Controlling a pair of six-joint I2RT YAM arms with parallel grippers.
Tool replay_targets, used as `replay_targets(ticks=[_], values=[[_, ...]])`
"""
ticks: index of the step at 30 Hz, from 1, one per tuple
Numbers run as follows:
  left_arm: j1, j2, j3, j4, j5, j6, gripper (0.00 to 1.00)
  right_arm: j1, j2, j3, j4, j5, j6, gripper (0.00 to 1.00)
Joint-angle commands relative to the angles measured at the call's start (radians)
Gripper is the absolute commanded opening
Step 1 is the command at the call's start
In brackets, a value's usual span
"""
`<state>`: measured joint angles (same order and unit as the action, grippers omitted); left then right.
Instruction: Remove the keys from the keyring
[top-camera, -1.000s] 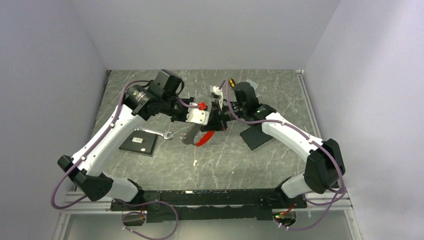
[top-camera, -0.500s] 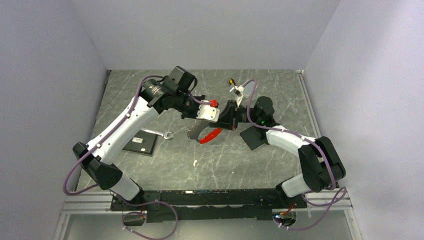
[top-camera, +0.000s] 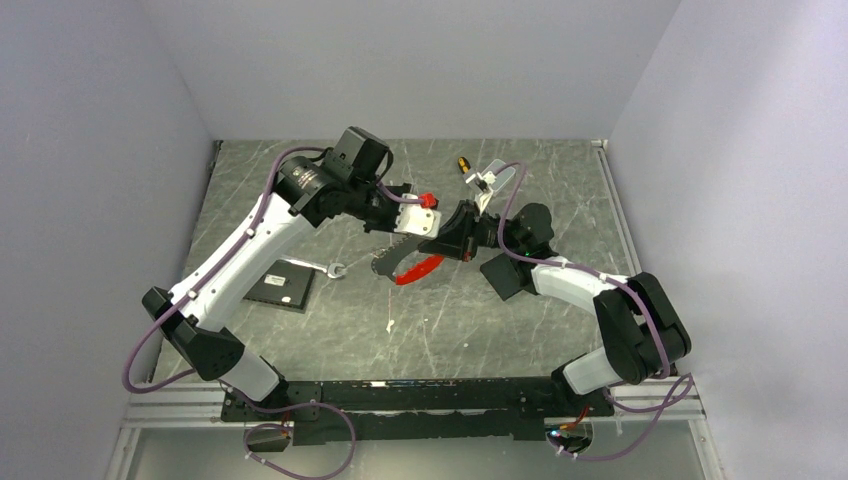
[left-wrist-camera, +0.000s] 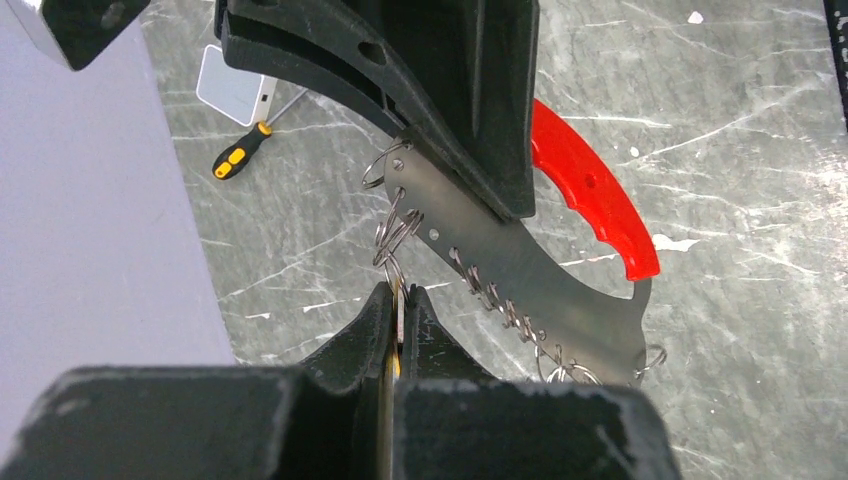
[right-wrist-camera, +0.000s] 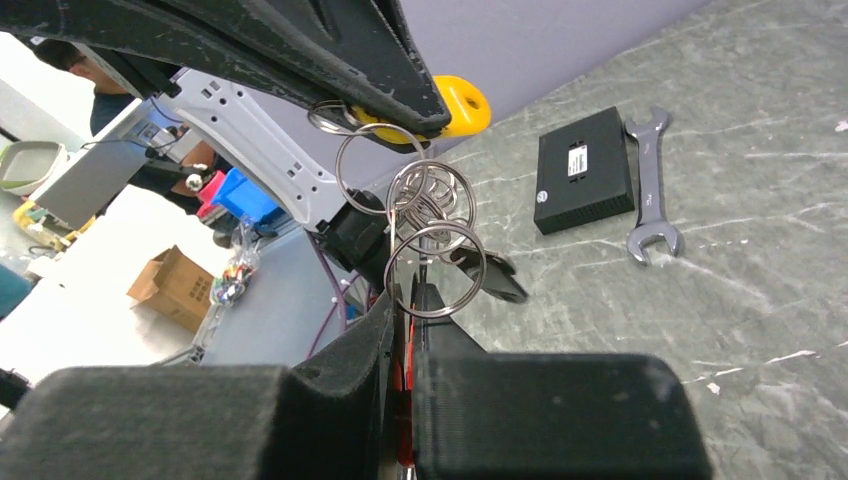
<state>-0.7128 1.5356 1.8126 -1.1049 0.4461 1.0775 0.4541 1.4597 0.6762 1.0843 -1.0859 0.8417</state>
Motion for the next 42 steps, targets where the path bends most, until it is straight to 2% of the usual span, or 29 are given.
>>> replay_targets(ticks=[1,2,7,11,21,27,31,33,36,38,40,42], values=[[-0.002,-0.043,0.032,0.018,-0.013,0.015,0.00,0.001,-0.016,-0.022,-0.015,0.005,-0.028,0.00],[-0.003,-0.047,0.029,0.017,-0.013,0.025,0.00,0.001,-0.016,-0.022,-0.018,0.003,-0.031,0.00],[-0.006,-0.067,0.013,0.022,-0.023,0.079,0.00,0.001,-0.021,-0.028,-0.026,-0.013,-0.064,0.18],[-0.009,-0.072,0.013,0.007,-0.024,0.130,0.00,0.001,-0.026,-0.029,-0.022,-0.027,-0.076,0.26],[-0.014,-0.116,-0.058,0.001,-0.028,0.269,0.00,-0.009,-0.047,0.010,-0.078,-0.102,-0.111,0.40],[-0.013,-0.158,-0.119,0.001,-0.019,0.356,0.00,-0.020,-0.066,0.040,-0.118,-0.159,-0.113,0.57],[-0.014,-0.164,-0.117,-0.021,0.002,0.370,0.00,-0.043,-0.081,0.082,-0.196,-0.181,-0.143,0.58],[-0.014,-0.154,-0.093,-0.044,0.018,0.355,0.00,-0.051,-0.088,0.120,-0.288,-0.189,-0.206,0.58],[-0.014,-0.133,-0.049,-0.092,0.047,0.322,0.00,-0.063,-0.092,0.222,-0.532,-0.192,-0.369,0.58],[-0.014,-0.114,-0.022,-0.139,0.061,0.311,0.00,-0.065,-0.092,0.318,-0.778,-0.182,-0.564,0.58],[-0.014,-0.109,-0.012,-0.173,0.067,0.316,0.00,-0.065,-0.087,0.444,-1.135,-0.141,-0.839,0.57],[-0.014,-0.123,-0.029,-0.163,0.068,0.337,0.00,-0.066,-0.087,0.522,-1.310,-0.114,-0.982,0.56]])
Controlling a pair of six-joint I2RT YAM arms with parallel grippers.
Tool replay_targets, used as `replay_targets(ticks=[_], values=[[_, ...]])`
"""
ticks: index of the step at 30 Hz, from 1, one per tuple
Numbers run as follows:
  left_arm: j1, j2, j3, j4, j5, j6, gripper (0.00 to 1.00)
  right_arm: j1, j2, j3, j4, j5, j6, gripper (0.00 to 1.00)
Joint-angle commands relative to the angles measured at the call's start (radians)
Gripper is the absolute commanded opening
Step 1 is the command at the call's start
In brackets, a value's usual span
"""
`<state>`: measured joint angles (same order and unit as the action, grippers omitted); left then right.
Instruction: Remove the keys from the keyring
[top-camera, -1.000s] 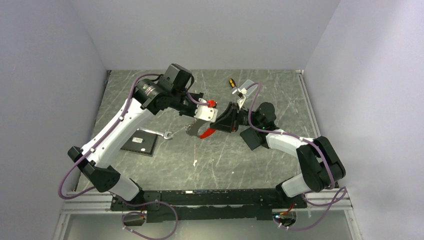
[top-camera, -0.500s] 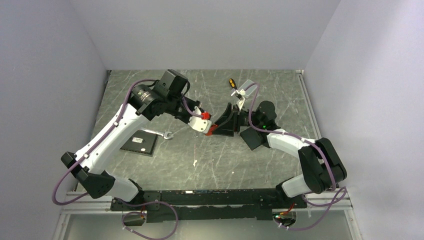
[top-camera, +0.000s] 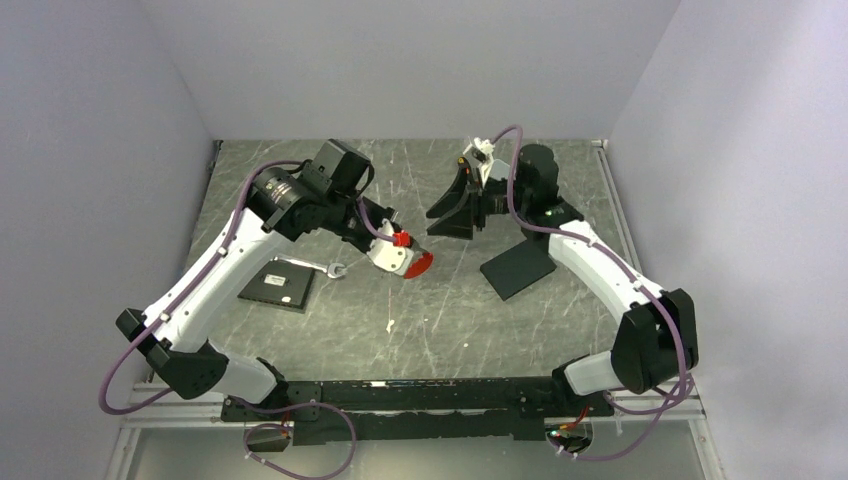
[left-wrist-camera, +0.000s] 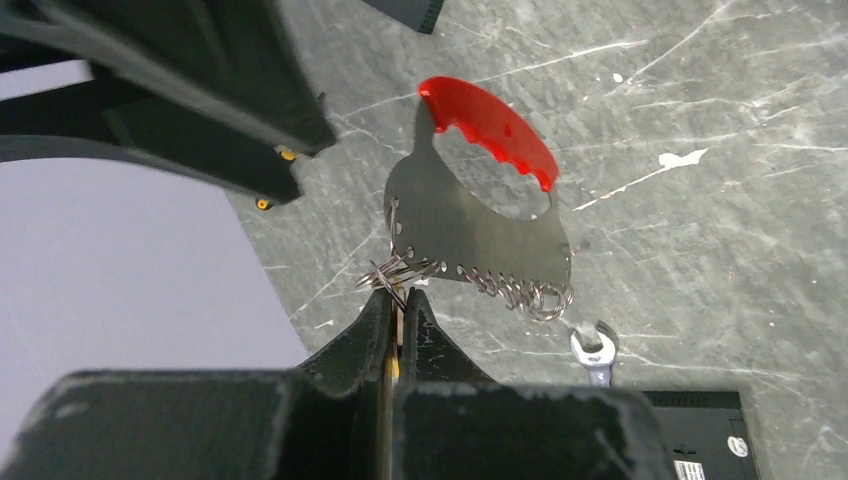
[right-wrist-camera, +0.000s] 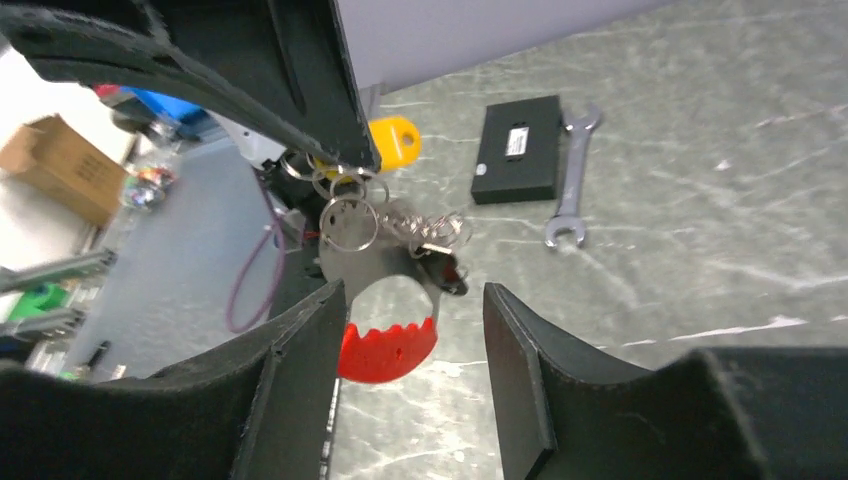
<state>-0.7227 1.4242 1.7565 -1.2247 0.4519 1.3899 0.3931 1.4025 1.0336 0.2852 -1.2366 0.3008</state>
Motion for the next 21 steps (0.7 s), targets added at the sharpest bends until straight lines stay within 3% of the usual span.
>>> replay_targets(ticks=[1,5,12,21], values=[[-0.004,-0.024,0.014,-0.034,0.062,0.042,0.00,-0.007,-0.031,0.194,-0.560,0.045,-0.487,0.55],[-0.006,-0.058,-0.038,-0.016,0.058,0.130,0.00,-0.007,-0.022,0.279,-0.648,0.049,-0.579,0.50],[-0.009,-0.091,-0.066,-0.005,0.087,0.238,0.00,0.008,0.018,0.260,-0.441,0.055,-0.379,0.43],[-0.035,-0.111,-0.110,-0.001,0.089,0.310,0.00,0.086,0.085,0.289,-0.350,0.105,-0.302,0.38]])
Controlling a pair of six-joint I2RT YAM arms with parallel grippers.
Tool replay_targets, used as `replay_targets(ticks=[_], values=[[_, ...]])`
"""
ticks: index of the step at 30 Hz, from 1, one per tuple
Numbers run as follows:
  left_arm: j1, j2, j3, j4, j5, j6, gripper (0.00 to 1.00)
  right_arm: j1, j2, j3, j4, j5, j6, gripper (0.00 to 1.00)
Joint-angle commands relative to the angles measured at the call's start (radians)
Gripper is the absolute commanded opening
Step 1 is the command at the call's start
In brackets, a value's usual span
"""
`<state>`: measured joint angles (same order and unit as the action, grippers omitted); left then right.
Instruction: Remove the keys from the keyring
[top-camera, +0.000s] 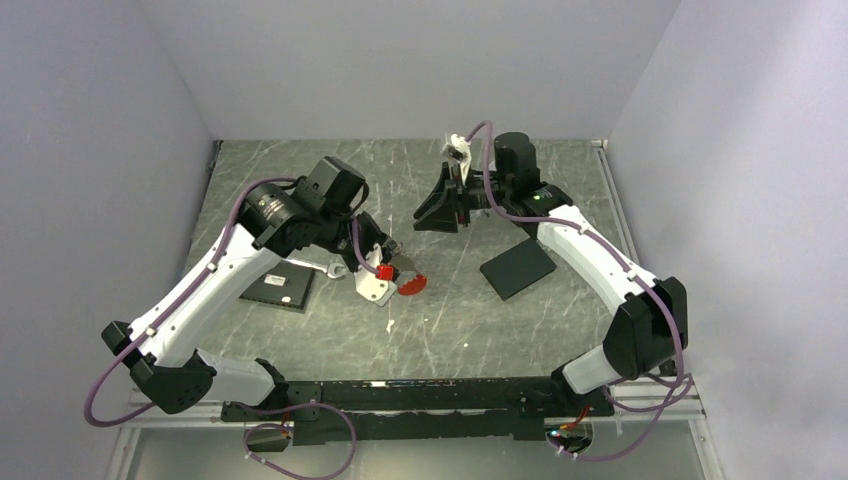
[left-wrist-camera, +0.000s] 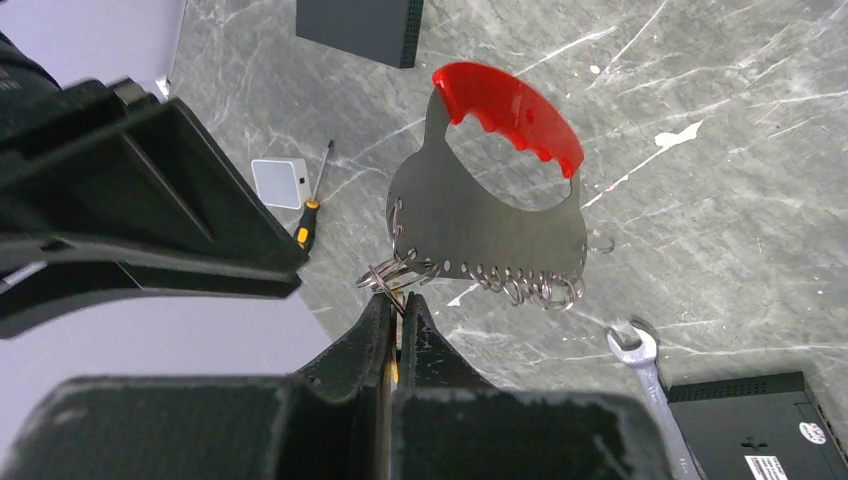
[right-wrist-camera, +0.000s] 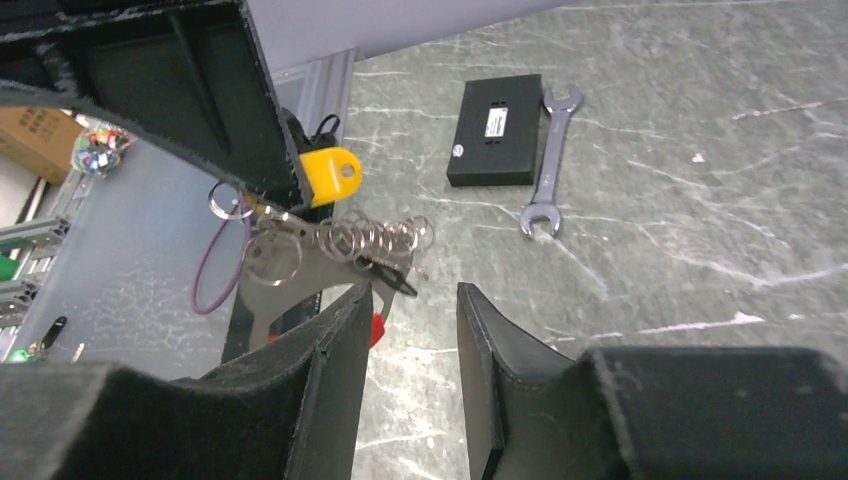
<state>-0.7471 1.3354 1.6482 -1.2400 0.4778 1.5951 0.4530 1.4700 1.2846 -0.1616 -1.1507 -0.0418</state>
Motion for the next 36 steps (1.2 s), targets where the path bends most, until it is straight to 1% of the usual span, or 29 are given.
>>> replay_targets(ticks=[1,5,9,14,25,32,36], values=[[-0.012,-0.022,-0.002,0.017,0.062,0.106,0.00,0.035,0.024,0.040,0.099,0.023,0.040,0.38],[-0.013,-0.017,-0.001,0.026,0.061,0.104,0.00,0.089,0.048,0.048,0.082,0.033,0.021,0.36],[-0.013,-0.012,0.002,0.027,0.054,0.098,0.00,0.126,0.061,0.062,0.011,0.002,-0.041,0.36],[-0.013,-0.014,-0.007,0.026,0.043,0.082,0.00,0.128,0.046,0.070,-0.087,-0.047,-0.116,0.35],[-0.014,-0.005,-0.008,0.008,0.029,0.062,0.00,0.128,0.005,0.093,-0.247,-0.061,-0.221,0.40],[-0.013,0.005,0.007,-0.014,0.026,0.061,0.00,0.128,-0.008,0.146,-0.409,-0.072,-0.391,0.42],[-0.013,0.010,0.012,-0.016,0.031,0.057,0.00,0.128,-0.011,0.188,-0.454,-0.051,-0.435,0.42]])
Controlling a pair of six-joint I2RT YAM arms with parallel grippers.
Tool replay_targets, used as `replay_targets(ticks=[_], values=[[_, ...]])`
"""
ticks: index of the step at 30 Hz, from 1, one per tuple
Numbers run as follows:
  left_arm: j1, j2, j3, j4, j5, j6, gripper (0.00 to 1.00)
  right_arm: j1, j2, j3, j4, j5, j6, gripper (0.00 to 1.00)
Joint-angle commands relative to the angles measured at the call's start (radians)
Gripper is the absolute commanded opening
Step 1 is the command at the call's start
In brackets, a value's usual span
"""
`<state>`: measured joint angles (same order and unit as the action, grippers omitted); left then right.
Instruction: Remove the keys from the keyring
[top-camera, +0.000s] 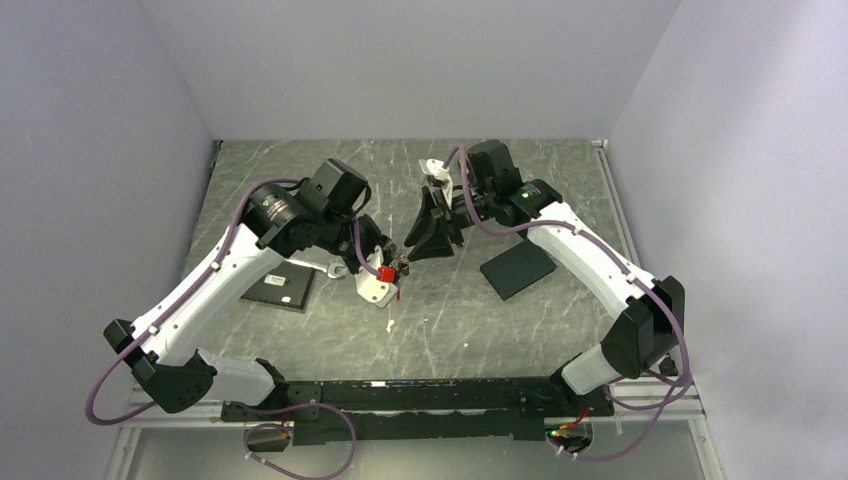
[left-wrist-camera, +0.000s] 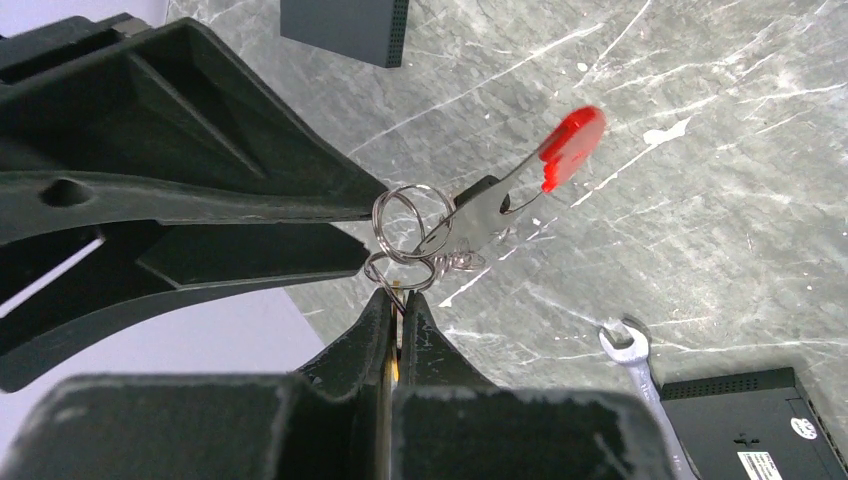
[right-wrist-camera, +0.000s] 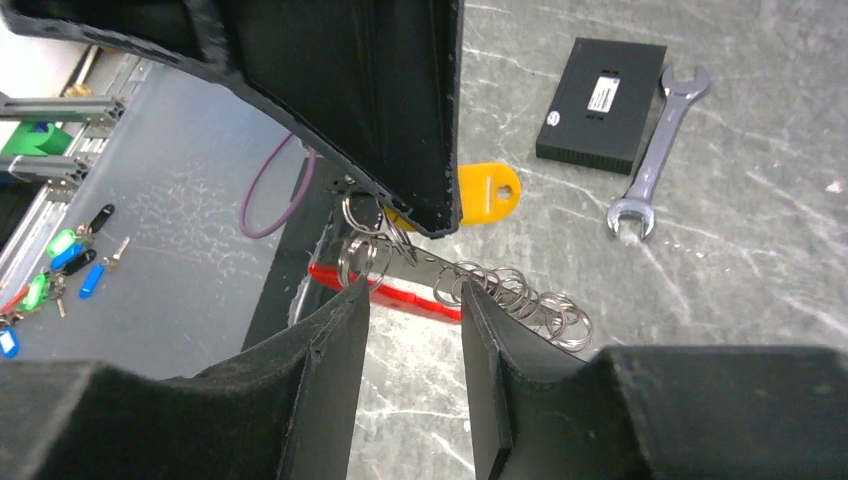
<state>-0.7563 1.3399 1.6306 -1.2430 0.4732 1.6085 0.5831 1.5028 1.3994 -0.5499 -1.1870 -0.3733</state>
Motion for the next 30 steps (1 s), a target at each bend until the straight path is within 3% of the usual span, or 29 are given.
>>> replay_targets(ticks=[1,14,19,24,30], values=[[-0.004,0.006,0.030,-0.013,0.036,0.047,0.00,-0.003,-0.043,0.081,-0.068,-0.010,-0.108,0.42],[-0.004,0.029,0.054,-0.010,0.015,0.013,0.00,0.014,-0.027,0.125,-0.075,0.017,-0.119,0.41],[-0.005,0.076,0.116,-0.018,-0.015,-0.161,0.00,-0.013,-0.050,0.118,-0.080,0.067,-0.094,0.41],[-0.003,0.106,0.147,-0.058,-0.025,-0.298,0.00,-0.140,-0.084,0.085,-0.016,0.028,-0.011,0.41],[-0.004,0.145,0.181,-0.102,0.014,-0.457,0.00,-0.161,-0.116,0.047,-0.029,0.043,-0.013,0.40]])
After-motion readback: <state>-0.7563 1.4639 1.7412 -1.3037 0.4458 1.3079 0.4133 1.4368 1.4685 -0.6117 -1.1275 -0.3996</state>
